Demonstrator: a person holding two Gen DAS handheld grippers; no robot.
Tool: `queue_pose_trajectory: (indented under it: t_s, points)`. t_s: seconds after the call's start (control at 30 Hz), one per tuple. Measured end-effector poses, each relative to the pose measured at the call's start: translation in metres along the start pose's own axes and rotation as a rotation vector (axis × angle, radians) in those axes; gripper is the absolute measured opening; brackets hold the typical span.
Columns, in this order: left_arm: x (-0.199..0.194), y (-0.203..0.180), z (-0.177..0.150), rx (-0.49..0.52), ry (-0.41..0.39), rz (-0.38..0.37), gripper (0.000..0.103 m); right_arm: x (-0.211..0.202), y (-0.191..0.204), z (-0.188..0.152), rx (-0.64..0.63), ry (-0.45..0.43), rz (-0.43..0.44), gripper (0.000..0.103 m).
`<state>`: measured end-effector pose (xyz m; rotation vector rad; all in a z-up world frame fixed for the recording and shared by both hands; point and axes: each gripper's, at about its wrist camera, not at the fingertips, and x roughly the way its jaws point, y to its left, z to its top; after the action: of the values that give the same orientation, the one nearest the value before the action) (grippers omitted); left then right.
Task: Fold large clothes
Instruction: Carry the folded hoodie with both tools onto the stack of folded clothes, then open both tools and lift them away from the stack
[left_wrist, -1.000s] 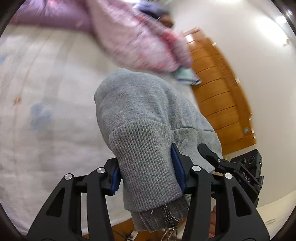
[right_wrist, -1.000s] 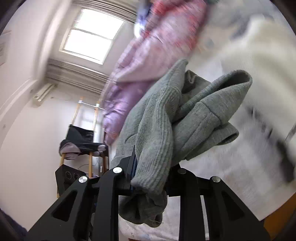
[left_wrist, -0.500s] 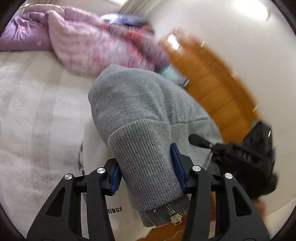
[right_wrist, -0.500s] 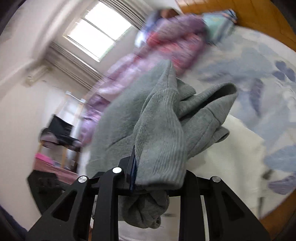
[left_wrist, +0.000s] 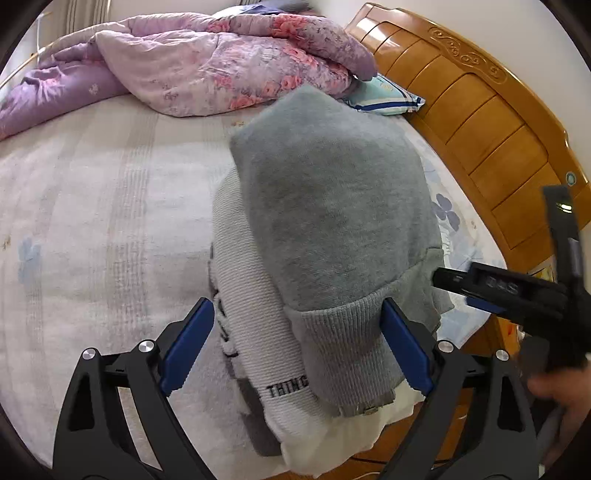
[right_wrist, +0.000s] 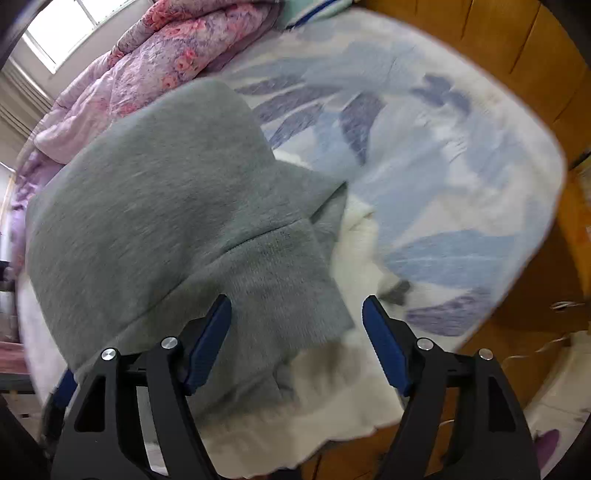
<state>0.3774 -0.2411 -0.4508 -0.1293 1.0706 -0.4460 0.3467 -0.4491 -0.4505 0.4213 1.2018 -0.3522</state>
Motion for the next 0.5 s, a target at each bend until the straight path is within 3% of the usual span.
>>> queue_pose_trajectory:
  t_s: [0.1,0.17,0.5]
  points:
    - [-0.022,0.012,0.004,0.002,-0.038,0.038,0.091,-0.023,0.025,-0.013,-0.048,-0.061,-0.085,0.078]
    - [-0.04,0.022,0.005,-0.022,-0.076,0.017,0.091,-0.036,0.041,-0.019,-0.073,-0.096,-0.118,0.078]
    - [-0.105,0.13,-0.013,-0.106,-0.069,0.108,0.091,-0.08,0.167,-0.093,-0.255,-0.182,-0.076,0.085]
